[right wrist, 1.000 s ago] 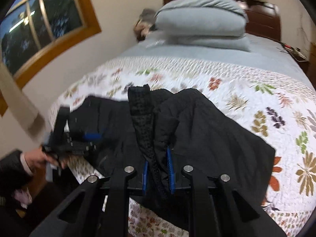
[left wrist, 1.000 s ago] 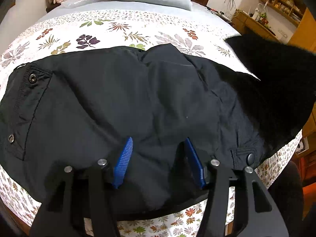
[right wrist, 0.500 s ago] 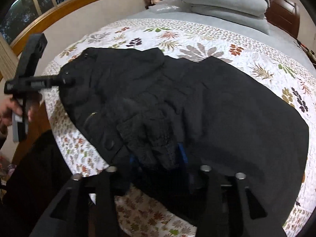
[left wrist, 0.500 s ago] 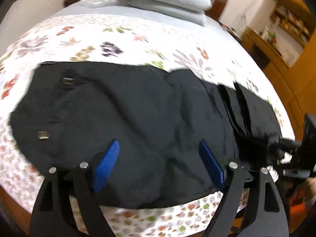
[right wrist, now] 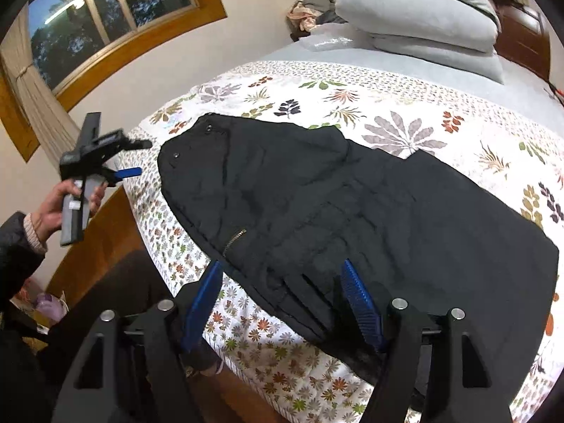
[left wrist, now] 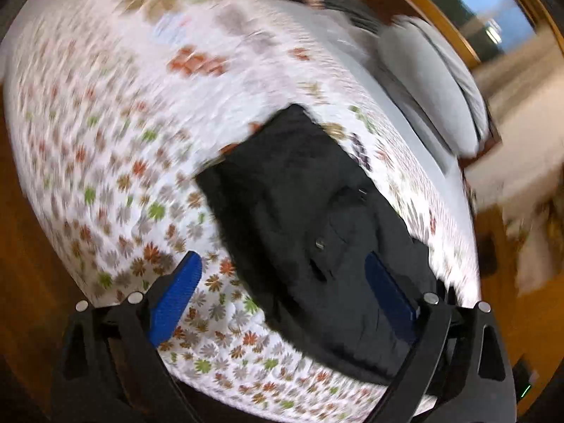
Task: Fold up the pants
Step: 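Lay the folded pants down and open both grippers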
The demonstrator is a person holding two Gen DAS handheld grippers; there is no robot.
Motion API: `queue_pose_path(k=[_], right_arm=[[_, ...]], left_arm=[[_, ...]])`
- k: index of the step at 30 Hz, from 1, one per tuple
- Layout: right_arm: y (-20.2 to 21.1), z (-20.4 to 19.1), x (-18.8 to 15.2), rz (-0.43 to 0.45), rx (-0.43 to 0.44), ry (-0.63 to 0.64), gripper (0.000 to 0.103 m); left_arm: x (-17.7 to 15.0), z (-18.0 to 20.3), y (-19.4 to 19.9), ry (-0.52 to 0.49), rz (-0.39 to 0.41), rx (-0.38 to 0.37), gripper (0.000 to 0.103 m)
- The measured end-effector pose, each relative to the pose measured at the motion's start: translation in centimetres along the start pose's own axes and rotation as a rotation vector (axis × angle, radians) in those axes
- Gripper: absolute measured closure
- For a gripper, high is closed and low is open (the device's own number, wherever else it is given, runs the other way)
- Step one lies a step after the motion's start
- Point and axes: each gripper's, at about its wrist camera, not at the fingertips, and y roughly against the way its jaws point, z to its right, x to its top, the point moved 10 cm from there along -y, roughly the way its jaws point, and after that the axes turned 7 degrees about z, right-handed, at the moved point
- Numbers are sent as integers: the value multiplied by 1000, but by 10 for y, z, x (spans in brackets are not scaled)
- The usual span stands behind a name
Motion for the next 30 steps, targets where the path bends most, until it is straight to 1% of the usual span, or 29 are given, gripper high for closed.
queue_pose_path(k=[2,3,4,12,14,15,17,21,27,29,30], right_arm=[[1,-5,4,5,0,15,32],[1,-6,6,8,-2,18,32],[0,-7,7,9,-5,19,32],[-5,-5,14,12,-26,22,32],[-6,-4,13,9,-29,23,32],[-7,-3,12,3,-32,19,32],[-10,-2,11,-5,-34,12,32],[-11,-3,10,-8,-32,23,32],[-8,2,12,-4,-55,25,32],[-6,5,14,4,-61,17,32],[-5,7,16,9,-62,14,32]], left_arm=[[1,-4,-11,77,-15,-49,9],[2,-5,-15,103,-17,-59,9],[4,-4,-19,122,-12,-86,9],[6,-9,-49,267,-45,-141,8],[8,-7,-52,304,-43,-183,8],[9,-3,-52,317,-49,-220,8],[8,3,-52,323,-54,-261,8],[3,9,-56,299,-58,-242,8],[5,16,-62,334,-59,-265,7],[8,15,-63,359,-58,-298,7],[10,15,-63,372,-62,-329,7]])
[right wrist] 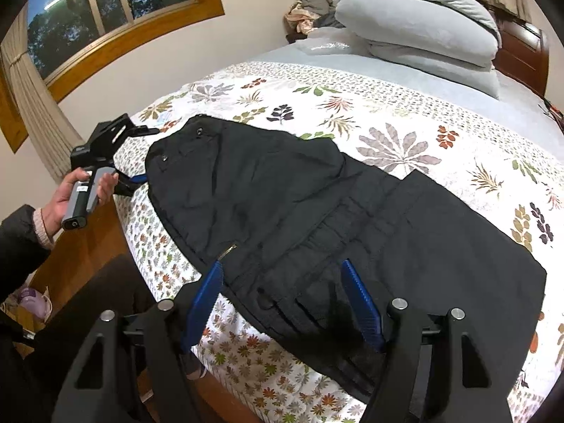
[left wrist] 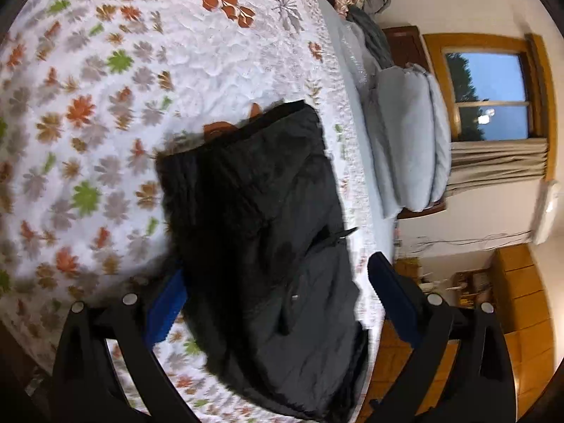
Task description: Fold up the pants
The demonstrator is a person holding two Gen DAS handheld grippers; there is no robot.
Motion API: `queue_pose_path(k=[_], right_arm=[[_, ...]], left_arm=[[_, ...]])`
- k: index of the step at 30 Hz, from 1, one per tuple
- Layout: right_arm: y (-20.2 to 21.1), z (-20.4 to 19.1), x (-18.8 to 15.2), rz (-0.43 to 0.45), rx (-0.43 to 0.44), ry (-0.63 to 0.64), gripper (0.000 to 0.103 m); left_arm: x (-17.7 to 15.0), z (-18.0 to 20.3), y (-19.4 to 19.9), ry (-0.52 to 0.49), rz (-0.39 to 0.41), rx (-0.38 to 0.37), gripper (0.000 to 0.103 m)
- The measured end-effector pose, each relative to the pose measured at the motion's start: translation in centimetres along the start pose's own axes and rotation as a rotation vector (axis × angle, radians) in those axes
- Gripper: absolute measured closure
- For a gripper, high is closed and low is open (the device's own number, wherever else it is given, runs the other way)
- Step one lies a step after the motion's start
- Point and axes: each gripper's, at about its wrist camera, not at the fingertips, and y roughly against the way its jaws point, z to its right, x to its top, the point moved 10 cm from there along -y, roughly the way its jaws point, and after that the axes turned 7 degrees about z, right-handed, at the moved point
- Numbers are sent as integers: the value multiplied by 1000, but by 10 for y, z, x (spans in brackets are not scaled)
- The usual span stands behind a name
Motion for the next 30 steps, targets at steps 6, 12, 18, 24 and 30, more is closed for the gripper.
queue_pose_path(k=[6,12,18,24,30], right_arm=[[5,11,7,20,-24,-14,32],[3,12,7,15,-33,-15,32],[2,19,5,8,-54,-25,32],[9,35,9,23,-86,-54,32],[13,52,12,41,-116,-97,32]], left_arm=[[-14,5,-20,-71,-84,10,3],[-12,20,-20,-41,-55,-92,3],[-19,15,-33,-85,-72,12,2],[-19,13,-32,-116,-31,64,21],[-16,-5,-22,-148,-16,118,65]])
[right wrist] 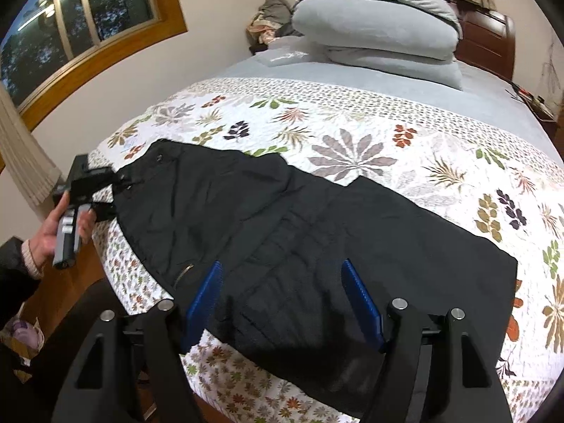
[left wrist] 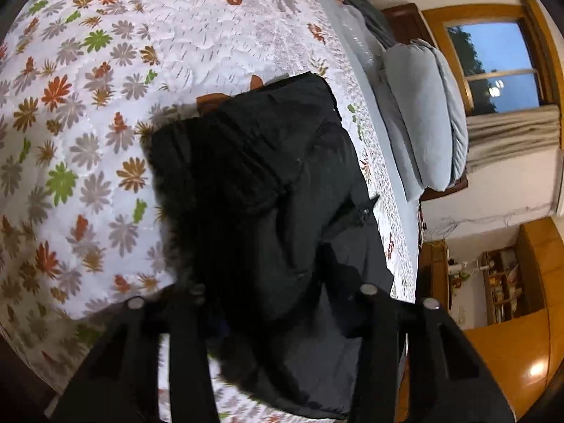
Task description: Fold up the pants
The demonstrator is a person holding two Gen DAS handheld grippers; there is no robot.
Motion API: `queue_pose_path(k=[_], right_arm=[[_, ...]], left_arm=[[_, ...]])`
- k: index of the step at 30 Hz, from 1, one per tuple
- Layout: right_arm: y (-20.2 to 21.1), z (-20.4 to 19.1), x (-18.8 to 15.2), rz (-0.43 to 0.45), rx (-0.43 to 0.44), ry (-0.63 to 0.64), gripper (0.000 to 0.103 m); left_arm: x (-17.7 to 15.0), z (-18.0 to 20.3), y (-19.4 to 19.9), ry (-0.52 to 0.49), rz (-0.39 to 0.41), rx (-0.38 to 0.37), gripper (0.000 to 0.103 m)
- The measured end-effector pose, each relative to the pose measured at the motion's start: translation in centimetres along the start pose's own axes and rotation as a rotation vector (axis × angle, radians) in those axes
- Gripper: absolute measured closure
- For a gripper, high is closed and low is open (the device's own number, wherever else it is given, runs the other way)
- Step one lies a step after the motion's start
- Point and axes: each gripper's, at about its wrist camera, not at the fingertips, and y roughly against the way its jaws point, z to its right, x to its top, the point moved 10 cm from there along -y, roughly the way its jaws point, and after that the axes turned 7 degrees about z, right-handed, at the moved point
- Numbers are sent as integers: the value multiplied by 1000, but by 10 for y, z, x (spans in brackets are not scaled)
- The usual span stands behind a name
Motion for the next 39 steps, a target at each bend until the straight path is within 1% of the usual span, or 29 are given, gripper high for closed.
queue_pose_path(k=[1,2,5,8,10,14,17,20,24,25,26,27,30,31,33,36,37,39], right_arm=[[1,3,0,2,-7,-10,32],[1,5,0,1,-10,-18,32],[0,10,-2,-3,-14,-38,31],[-1,12,-4,-7,-20,-41,31],[0,14,-5,-7,-25,-40,31],[1,18,-5,0,-34,-54,31],[2,28,-4,1,-64,-69,31],[6,48,-7,3,-97,-128,31],[20,87,-15,1,-178,-176,31],[24,98,-20,-3,-194,-202,30],[31,118,-27,-7,-223,-259,29],[35,128,-30,-9,-232,-288,27],[48,169,-53,-37,-286,-393,26],[52,182,-62,-46,-289,-447,26],[56,199,-75,-50,-268,-536,26],[52,215,-101,-79,-192,-694,26],[49,217,-109,-88,-168,-727,26],[43,218,-118,-106,-151,-744,26]], left_arm=[[0,0,1,-6,3,-2,67],[1,0,1,-2,6,-9,72],[2,5,3,10,12,-29,79],[3,18,4,-12,23,-55,84],[4,31,7,-32,33,-92,85],[3,53,7,-94,44,-123,85],[3,62,7,-116,48,-153,85],[3,64,6,-121,49,-164,85],[2,71,10,-128,59,-224,85],[1,76,11,-141,63,-243,85],[0,81,11,-158,67,-250,84],[-2,89,12,-186,70,-260,84],[-7,104,16,-234,67,-300,81],[-10,111,17,-253,65,-312,80],[-16,124,17,-300,60,-325,78],[-22,135,16,-322,53,-342,76],[-22,138,16,-325,53,-346,76],[-25,147,16,-346,54,-354,76]])
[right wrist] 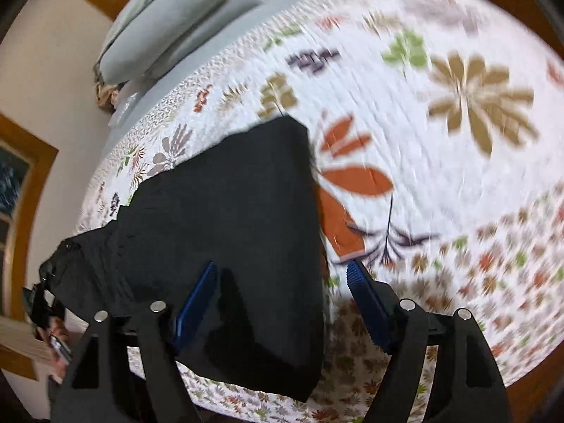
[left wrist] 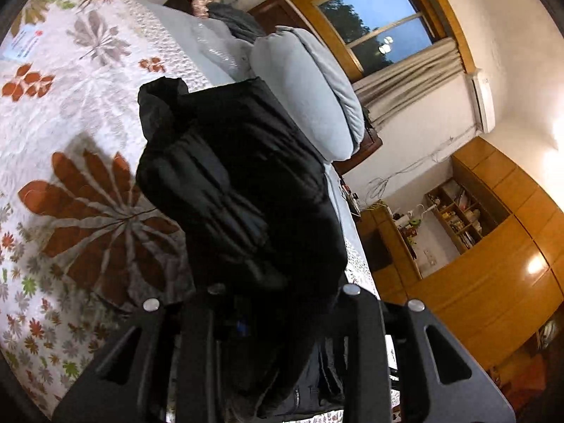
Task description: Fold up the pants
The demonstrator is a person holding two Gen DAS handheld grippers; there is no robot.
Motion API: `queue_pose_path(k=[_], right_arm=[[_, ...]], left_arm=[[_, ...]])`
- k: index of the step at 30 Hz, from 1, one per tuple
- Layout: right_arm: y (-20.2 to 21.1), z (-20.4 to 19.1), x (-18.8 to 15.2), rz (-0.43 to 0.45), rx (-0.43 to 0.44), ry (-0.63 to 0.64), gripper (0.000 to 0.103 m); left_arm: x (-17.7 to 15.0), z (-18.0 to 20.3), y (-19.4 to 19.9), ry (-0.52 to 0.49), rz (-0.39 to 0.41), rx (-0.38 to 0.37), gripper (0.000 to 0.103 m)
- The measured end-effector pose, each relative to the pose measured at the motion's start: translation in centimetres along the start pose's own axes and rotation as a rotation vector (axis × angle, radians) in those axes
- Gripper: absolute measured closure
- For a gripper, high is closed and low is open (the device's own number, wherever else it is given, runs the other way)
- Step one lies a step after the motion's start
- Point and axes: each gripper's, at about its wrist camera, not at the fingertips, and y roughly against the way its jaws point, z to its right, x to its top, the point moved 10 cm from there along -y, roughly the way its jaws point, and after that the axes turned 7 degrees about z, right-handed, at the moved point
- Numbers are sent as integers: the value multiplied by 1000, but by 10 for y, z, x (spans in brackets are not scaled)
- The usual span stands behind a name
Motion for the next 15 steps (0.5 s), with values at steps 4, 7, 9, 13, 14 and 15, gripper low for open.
queue_pose_path(k=[4,7,9,13,14,15], right_arm=[[-15,-4,-14,-50,89,-38,32],[-23,-7,-17,-57,111,-32,47],[-22,-11,-17,-48,100,21,53],[-19,-21,-17,-37,78,84,66],[-18,-22,-17,-36,70,103,68],[-16,-24,-16,-34,59,125,71]], left_arm=[[-8,27,-7,-53,-22,-48,72],[-18,56,-15,-125,-53,-87,71],[-26,74,-22,-153,-77,-121,71],[-48,108,-39,-195,-135,-186,71],[-55,115,-43,-198,-149,-202,71],[-61,122,-48,-200,-164,-216,71]])
